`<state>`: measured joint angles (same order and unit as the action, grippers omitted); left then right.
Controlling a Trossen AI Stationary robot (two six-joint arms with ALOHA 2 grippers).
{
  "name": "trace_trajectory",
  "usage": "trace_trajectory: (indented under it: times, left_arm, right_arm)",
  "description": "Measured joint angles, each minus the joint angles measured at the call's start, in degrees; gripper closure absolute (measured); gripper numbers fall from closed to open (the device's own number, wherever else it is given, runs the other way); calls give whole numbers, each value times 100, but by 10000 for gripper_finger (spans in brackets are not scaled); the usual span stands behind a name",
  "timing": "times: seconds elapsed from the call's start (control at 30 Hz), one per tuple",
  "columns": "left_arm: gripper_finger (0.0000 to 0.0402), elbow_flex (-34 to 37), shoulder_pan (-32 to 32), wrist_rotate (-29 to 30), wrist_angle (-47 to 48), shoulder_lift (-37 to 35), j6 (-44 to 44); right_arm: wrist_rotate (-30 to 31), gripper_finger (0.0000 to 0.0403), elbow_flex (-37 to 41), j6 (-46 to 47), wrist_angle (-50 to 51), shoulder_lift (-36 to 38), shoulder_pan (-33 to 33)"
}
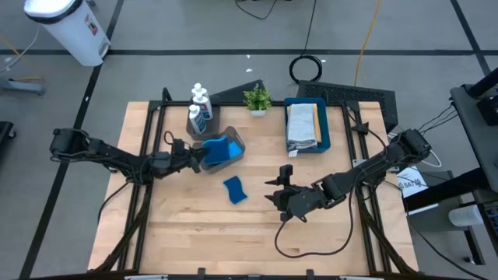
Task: Pick & Place Kitchen Items
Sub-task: Put the blue sponge into the bottom black bin
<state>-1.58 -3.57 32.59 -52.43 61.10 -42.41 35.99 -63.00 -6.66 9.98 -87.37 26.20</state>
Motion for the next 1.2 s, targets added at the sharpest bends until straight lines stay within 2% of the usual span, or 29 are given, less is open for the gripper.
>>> trace_trajectory:
  times: [0.5,0.7,1.2]
  left_arm:
    - [368,0,-27,-117,560,0,-252]
    - [367,0,-29,-460,522,0,-339]
    - [366,-2,-27,-406,774,0,-254]
  right_arm:
    - [0,207,0,-1,2,0,0]
    - [0,207,0,-2,4,0,0]
    - [0,207,0,-2,0,0,0]
